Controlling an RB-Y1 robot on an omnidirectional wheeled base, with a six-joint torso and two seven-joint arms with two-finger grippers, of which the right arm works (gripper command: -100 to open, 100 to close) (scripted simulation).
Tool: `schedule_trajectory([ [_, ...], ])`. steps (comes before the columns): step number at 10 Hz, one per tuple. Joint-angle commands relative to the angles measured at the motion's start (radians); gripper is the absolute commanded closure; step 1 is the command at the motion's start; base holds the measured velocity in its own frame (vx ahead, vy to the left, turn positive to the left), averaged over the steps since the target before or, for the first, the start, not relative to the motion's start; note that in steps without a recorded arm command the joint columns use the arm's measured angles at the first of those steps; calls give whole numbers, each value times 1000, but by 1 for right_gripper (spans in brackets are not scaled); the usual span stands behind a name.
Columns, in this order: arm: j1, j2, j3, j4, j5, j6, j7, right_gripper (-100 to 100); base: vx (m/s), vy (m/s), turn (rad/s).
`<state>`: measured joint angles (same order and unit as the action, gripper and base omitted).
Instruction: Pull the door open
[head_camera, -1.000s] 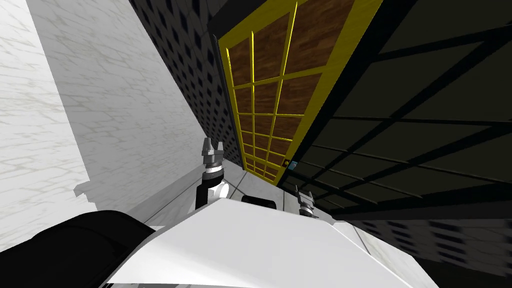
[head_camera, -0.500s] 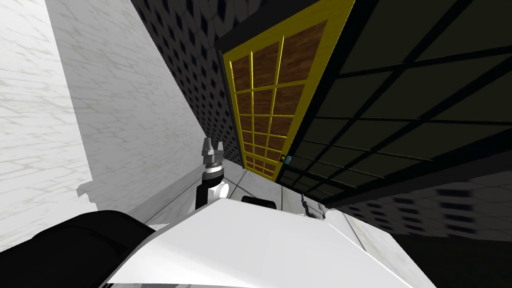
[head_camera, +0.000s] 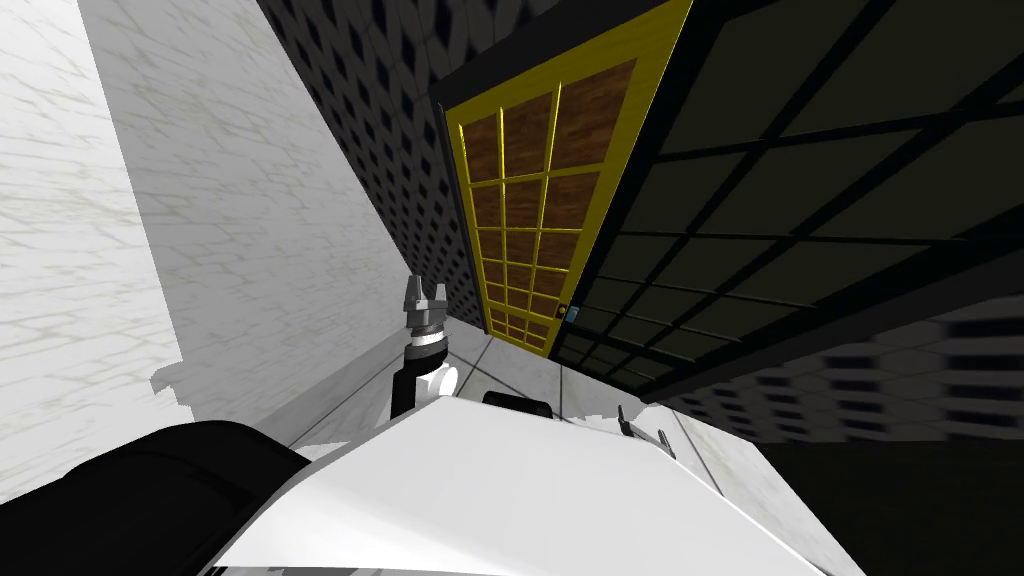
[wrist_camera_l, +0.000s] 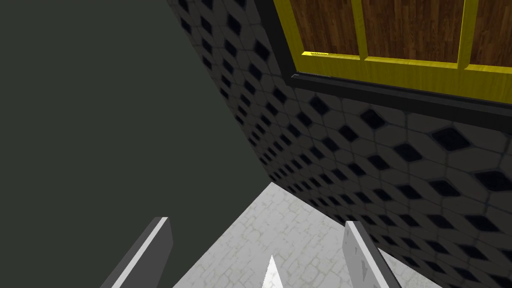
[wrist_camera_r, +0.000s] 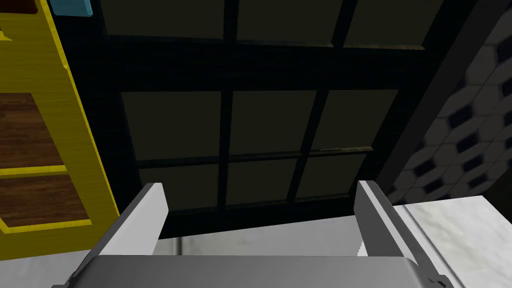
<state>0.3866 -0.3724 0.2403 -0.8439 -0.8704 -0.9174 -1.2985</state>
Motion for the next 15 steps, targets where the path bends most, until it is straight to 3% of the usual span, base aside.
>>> schedule_trajectory([
  [1, 13, -13, -11, 29, -7, -6, -16, -100, -70, -12, -22],
  [3, 12, -39, -37, 75, -22, -10, -47, -100, -3, -13, 41],
  [5, -5, -43, -40, 79, -23, -11, -56, -100, 152, -40, 97],
  [15, -150, -25, -16, 27, 0, -14, -79, -100, 205, -24, 114],
])
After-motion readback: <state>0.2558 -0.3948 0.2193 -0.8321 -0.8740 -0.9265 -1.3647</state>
